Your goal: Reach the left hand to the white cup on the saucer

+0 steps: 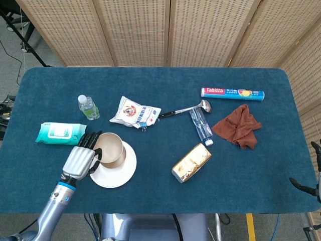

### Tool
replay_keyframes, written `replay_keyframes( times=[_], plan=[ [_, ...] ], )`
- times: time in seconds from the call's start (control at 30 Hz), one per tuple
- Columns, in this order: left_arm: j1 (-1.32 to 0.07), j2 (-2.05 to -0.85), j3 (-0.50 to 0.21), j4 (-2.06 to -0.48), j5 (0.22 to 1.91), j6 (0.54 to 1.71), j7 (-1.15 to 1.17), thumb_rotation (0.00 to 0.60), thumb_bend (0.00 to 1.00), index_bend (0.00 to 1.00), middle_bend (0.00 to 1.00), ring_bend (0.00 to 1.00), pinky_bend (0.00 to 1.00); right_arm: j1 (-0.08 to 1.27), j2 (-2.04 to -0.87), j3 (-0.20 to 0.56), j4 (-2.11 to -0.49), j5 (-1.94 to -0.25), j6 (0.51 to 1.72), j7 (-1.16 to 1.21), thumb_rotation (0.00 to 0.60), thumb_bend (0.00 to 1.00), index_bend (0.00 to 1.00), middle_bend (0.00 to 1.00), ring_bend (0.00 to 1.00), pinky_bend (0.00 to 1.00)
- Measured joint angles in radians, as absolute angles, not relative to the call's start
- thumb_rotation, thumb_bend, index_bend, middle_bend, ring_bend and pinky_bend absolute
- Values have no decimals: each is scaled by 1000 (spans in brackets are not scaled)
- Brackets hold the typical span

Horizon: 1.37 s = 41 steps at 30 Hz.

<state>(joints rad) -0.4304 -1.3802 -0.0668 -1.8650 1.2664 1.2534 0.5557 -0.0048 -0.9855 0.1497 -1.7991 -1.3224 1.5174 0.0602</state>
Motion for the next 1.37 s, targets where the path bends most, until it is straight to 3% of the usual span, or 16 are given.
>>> replay_keyframes(
  times=[0.37, 0.63, 0.83, 0.9, 0.97, 1.07, 1.37],
  plan=[
    [-363, -1256, -28, -1869, 1323, 1300, 418, 600, 446, 736, 0, 0, 0, -4, -988, 146, -1801, -1327, 1516, 53, 600, 0, 42, 0, 0, 0],
    [-291, -1250, 44, -1690, 1360, 1300, 243, 600, 444, 736, 0, 0, 0, -4, -992, 142, -1804, -1333, 1518, 43, 600, 0, 43, 0, 0, 0],
    [-272, -1281, 48, -1590, 1349, 1269, 171, 600, 404, 736, 0, 0, 0, -4, -993, 140, -1805, -1334, 1516, 42, 600, 0, 43, 0, 0, 0],
    [-272, -1286, 45, -1581, 1341, 1255, 165, 600, 330, 702, 0, 0, 0, -4, -993, 140, -1806, -1333, 1513, 45, 600, 0, 43, 0, 0, 0],
    [-274, -1286, 42, -1574, 1329, 1235, 164, 600, 185, 559, 0, 0, 0, -3, -992, 140, -1805, -1332, 1513, 45, 600, 0, 43, 0, 0, 0],
    [-276, -1273, 40, -1582, 1319, 1215, 161, 600, 63, 417, 0, 0, 0, -3, -992, 140, -1805, -1332, 1512, 47, 600, 0, 42, 0, 0, 0],
    [-236, -1182, 40, -1671, 1372, 1297, 105, 600, 49, 355, 0, 0, 0, -3, -990, 139, -1808, -1333, 1511, 50, 600, 0, 42, 0, 0, 0]
  ],
)
